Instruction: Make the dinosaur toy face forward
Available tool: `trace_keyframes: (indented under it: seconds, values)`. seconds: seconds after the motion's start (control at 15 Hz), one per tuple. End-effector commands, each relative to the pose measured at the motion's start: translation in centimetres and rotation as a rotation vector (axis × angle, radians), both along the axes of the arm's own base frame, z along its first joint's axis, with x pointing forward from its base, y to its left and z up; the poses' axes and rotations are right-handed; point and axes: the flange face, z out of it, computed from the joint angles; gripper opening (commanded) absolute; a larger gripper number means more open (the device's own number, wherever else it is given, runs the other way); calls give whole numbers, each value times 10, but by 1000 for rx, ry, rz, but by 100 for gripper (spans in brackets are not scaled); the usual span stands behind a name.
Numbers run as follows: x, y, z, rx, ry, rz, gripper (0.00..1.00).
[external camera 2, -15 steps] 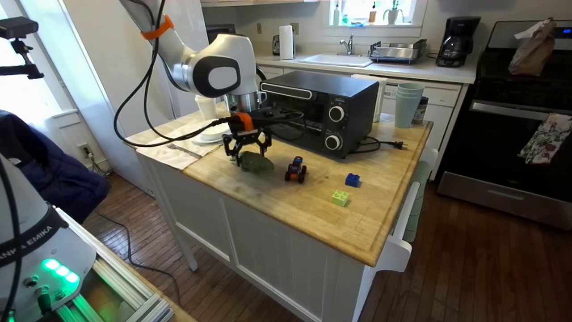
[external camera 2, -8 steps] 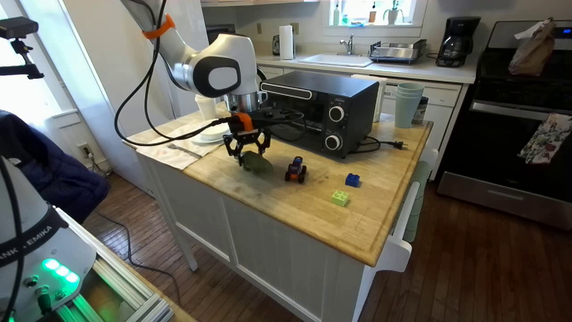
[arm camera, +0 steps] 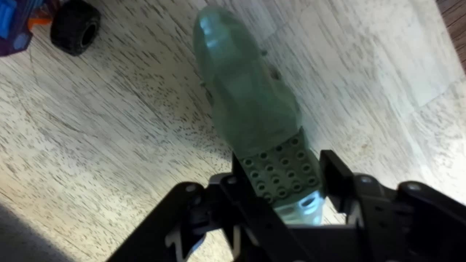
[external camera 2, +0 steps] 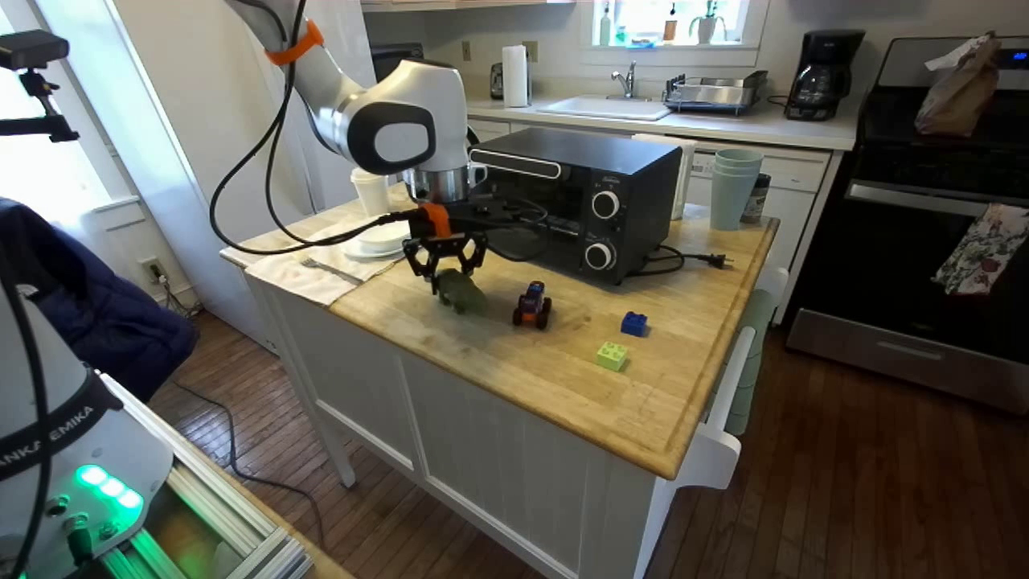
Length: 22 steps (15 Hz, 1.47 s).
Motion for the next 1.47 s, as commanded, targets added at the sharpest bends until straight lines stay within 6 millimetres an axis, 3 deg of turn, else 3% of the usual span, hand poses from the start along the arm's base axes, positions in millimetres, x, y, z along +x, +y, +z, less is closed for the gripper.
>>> trace_keyframes:
  seconds: [0.0,0.87,1.4]
  values:
    - [9,-4,1,60,-7,-63,28]
    - [9,-14,11,217,33,-630,28]
    - [5,-22,11,194,41,-943,28]
